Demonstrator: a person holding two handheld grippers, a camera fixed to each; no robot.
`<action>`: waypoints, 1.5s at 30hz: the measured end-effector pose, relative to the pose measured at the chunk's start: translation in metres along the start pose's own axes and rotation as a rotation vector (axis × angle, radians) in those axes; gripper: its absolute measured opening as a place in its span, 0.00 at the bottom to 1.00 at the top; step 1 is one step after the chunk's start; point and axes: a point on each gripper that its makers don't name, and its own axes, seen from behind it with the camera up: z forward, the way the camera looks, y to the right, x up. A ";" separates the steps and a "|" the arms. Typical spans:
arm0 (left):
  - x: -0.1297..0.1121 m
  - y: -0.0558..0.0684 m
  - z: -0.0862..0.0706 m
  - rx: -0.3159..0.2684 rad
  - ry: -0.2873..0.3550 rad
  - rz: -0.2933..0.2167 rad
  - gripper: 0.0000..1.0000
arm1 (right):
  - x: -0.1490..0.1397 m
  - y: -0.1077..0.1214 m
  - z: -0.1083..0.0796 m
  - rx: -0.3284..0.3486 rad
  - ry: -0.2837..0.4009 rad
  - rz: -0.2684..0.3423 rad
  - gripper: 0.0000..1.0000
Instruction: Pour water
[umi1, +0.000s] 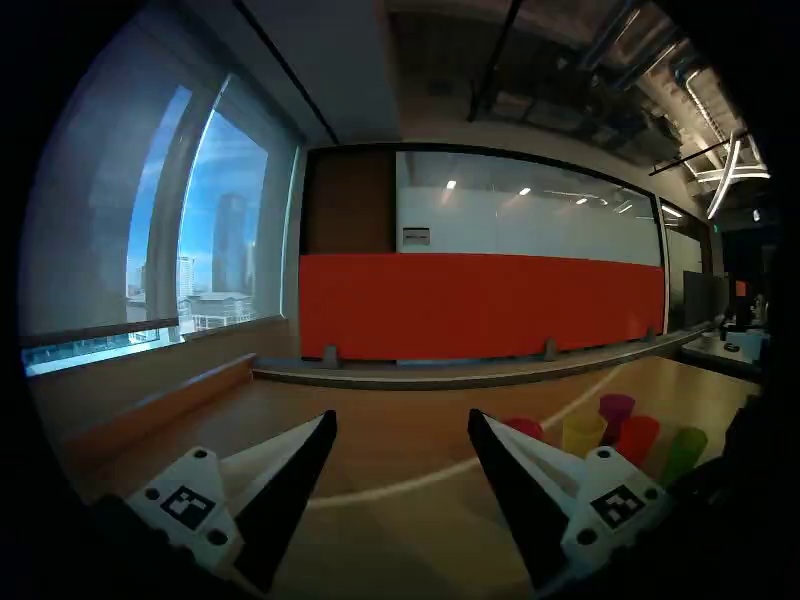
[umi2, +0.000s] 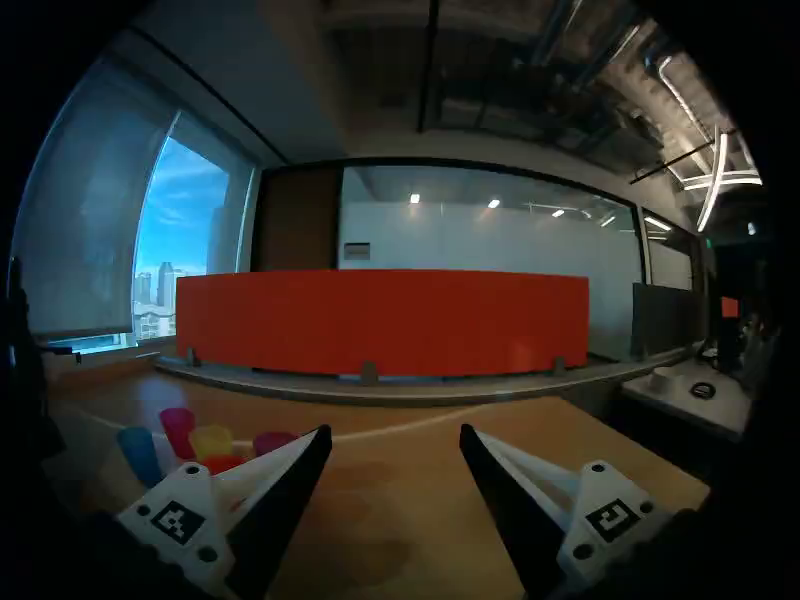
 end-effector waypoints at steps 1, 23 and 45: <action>0.005 0.000 0.000 -0.002 0.000 0.001 0.98 | 0.006 0.000 0.002 0.002 -0.001 0.002 0.99; 0.101 0.023 0.027 -0.123 -0.025 -0.010 0.98 | 0.096 -0.007 0.027 0.068 -0.013 0.030 0.99; 0.112 0.092 0.007 -0.485 -0.052 -0.035 0.98 | 0.105 -0.099 0.006 0.506 -0.042 0.013 0.99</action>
